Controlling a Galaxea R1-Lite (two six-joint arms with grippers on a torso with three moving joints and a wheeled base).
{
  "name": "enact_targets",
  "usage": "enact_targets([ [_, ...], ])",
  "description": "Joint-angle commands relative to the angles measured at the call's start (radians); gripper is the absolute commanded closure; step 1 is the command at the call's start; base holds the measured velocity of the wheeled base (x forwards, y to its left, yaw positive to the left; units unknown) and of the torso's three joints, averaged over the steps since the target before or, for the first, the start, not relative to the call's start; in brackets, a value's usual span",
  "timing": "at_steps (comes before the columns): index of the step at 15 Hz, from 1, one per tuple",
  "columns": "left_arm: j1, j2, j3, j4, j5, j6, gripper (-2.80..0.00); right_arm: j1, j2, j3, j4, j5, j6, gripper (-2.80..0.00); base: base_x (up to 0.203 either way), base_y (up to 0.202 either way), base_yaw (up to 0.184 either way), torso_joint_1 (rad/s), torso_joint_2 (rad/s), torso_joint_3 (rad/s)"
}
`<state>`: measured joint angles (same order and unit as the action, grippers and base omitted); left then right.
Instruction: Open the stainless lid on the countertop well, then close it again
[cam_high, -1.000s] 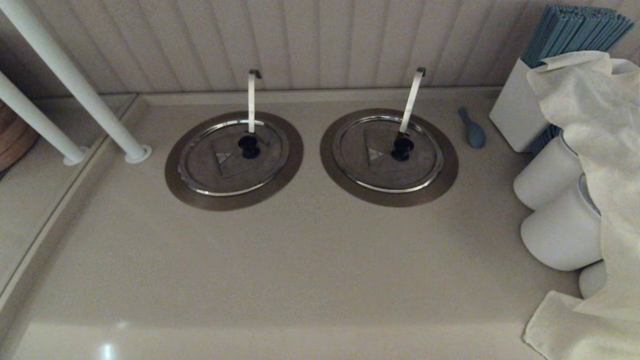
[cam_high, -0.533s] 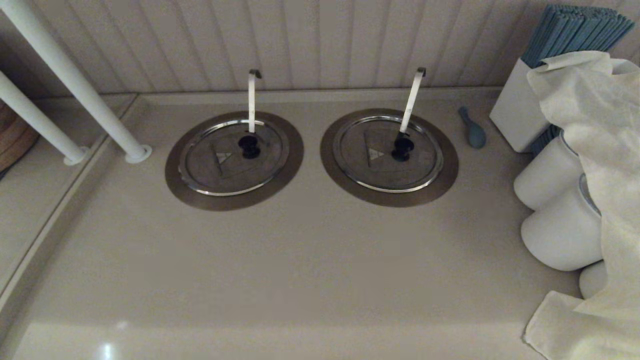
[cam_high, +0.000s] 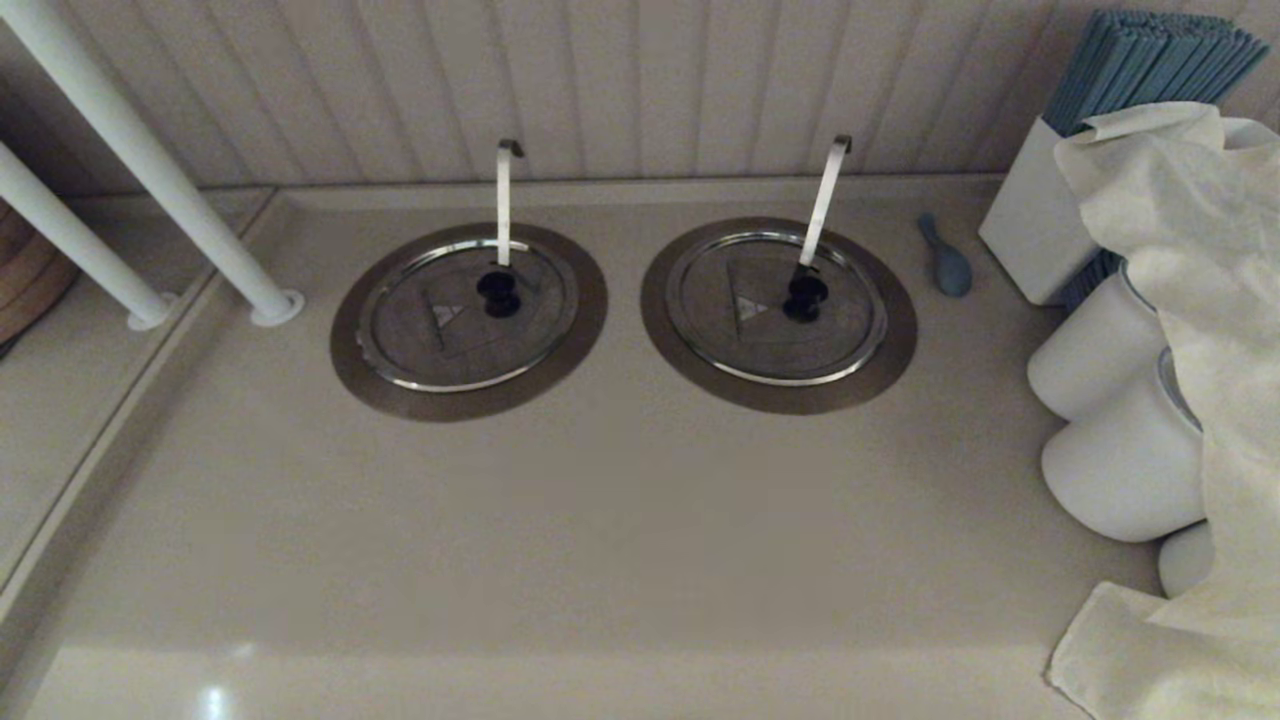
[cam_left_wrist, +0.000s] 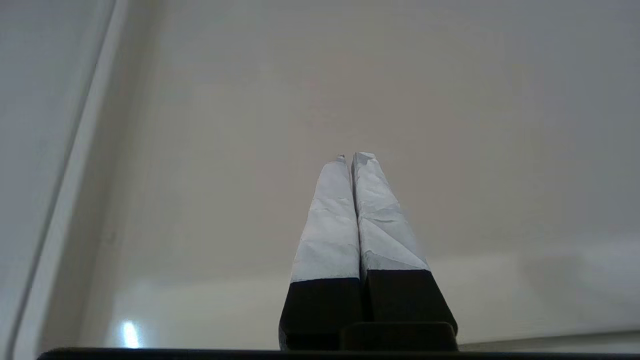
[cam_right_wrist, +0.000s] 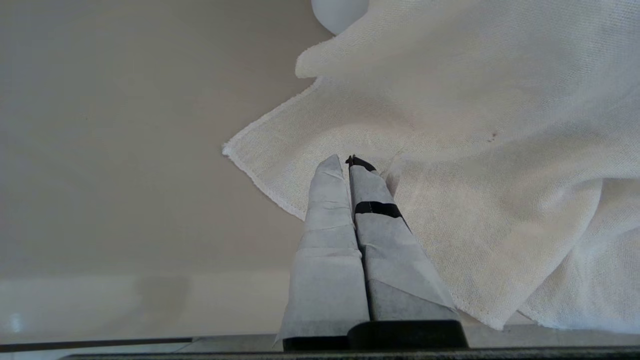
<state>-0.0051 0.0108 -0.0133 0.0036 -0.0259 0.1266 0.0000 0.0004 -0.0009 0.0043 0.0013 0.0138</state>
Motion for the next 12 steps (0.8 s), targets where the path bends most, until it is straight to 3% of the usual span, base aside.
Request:
enact_targets([
  [1, 0.001, -0.009, 0.013, -0.004, 0.000, -0.012, 0.00, 0.000, 0.000, 0.001, 0.000, 0.000, -0.002, 0.00, 0.000, 0.000, 0.000, 0.000, 0.00, 0.000],
  [4, 0.001, -0.009, 0.013, -0.002, 0.003, -0.045, 0.00, 0.000, 0.001, -0.001, 0.003, 0.009, -0.035, 0.00, 0.000, 0.000, 0.000, 0.000, 0.00, 0.000],
  [12, 0.000, -0.009, 0.013, -0.005, 0.000, -0.045, 0.00, 0.000, 0.001, 0.000, 0.002, 0.006, -0.025, 0.00, 0.000, 0.000, 0.000, 0.000, 0.00, 0.000],
])
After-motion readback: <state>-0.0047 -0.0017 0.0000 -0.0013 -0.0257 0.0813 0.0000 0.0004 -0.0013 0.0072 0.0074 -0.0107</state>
